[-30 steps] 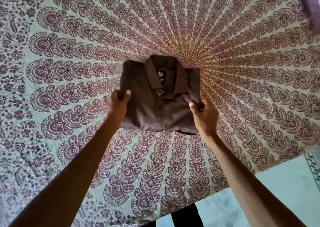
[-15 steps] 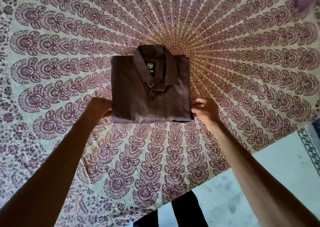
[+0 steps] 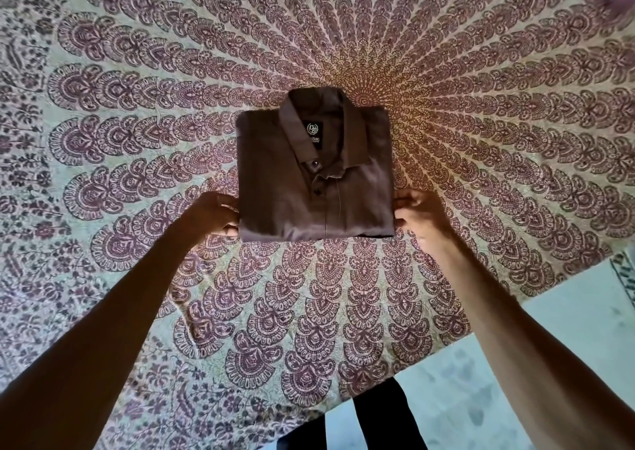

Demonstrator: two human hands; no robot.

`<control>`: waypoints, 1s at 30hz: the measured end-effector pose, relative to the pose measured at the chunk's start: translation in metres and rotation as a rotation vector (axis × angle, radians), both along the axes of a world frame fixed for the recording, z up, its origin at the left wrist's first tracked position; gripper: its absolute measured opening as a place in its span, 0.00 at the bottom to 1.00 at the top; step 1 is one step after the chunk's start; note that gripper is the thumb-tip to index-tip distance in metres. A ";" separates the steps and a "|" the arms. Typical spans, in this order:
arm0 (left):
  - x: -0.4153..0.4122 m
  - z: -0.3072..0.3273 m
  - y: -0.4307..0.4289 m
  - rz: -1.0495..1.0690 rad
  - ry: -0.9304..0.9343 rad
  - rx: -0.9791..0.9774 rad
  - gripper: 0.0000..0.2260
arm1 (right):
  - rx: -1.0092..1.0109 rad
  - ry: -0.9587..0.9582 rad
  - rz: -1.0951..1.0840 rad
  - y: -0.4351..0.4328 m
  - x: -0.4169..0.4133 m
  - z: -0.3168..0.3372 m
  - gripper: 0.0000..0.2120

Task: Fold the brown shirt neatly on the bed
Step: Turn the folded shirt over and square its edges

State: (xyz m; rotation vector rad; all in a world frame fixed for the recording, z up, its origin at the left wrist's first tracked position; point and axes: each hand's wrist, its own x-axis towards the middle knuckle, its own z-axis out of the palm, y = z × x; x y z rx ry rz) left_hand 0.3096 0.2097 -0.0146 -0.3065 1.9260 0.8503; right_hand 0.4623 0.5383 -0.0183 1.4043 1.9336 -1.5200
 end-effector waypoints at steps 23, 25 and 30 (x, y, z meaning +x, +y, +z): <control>0.012 -0.007 0.013 0.253 0.185 0.100 0.13 | -0.197 -0.112 0.006 -0.006 -0.016 0.001 0.45; 0.009 -0.012 0.017 0.149 0.362 -0.044 0.10 | 0.000 -0.065 0.089 -0.012 -0.016 0.001 0.33; 0.008 -0.011 0.035 -0.007 0.551 -0.229 0.12 | 0.307 0.171 0.143 -0.024 -0.013 -0.008 0.20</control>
